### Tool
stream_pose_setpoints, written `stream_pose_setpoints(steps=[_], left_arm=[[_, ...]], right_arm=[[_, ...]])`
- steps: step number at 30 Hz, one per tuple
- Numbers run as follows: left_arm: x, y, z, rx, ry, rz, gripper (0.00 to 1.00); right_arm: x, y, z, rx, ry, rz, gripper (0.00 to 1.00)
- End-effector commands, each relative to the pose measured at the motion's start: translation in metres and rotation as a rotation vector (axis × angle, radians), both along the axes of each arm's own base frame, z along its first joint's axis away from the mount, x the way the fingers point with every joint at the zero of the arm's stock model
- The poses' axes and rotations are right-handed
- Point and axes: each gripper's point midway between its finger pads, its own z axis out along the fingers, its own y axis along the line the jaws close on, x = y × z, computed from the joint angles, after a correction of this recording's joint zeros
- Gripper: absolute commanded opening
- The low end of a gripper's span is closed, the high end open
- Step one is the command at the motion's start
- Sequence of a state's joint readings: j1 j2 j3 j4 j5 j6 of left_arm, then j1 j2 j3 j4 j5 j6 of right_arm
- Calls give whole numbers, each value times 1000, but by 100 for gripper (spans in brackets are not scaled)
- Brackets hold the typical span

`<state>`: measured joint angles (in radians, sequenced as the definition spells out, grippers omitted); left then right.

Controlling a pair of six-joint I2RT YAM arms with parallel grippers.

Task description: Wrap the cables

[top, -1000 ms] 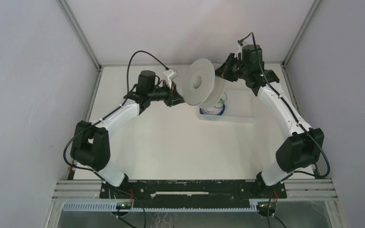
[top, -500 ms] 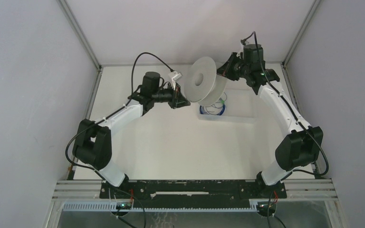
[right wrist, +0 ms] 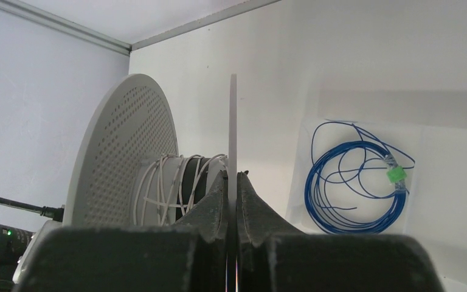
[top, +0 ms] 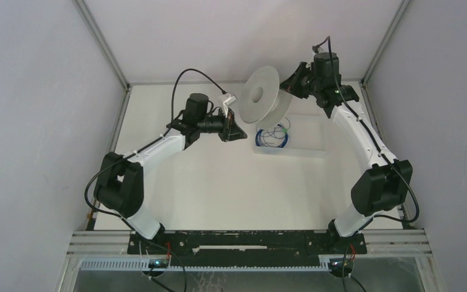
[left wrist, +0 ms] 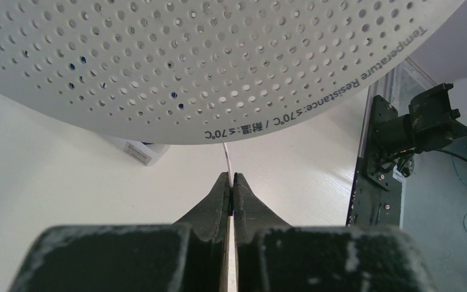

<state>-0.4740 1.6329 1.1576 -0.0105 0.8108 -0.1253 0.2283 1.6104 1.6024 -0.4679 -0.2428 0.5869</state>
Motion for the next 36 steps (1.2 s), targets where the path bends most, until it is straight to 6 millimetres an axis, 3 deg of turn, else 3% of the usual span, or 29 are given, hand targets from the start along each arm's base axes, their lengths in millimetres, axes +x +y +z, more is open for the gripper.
stream_pose_setpoints(steps=[1, 4, 6, 19, 31, 36], left_arm=[[-8, -2, -1, -14, 17, -22, 2], [-6, -3, 3, -18, 12, -22, 0], [-15, -13, 5, -20, 7, -52, 0], [-27, -52, 17, 82, -62, -20, 0], [-8, -65, 28, 180, -76, 101, 0], [3, -66, 23, 236, -88, 129, 0]], right_arm=[[13, 2, 49, 61, -138, -12, 0], [14, 2, 47, 60, -132, -16, 0], [16, 0, 45, 53, -130, -26, 0], [26, -21, 27, -99, -93, -180, 0], [30, -15, 2, -248, -82, -229, 0], [30, -7, -8, -312, -87, -231, 0]])
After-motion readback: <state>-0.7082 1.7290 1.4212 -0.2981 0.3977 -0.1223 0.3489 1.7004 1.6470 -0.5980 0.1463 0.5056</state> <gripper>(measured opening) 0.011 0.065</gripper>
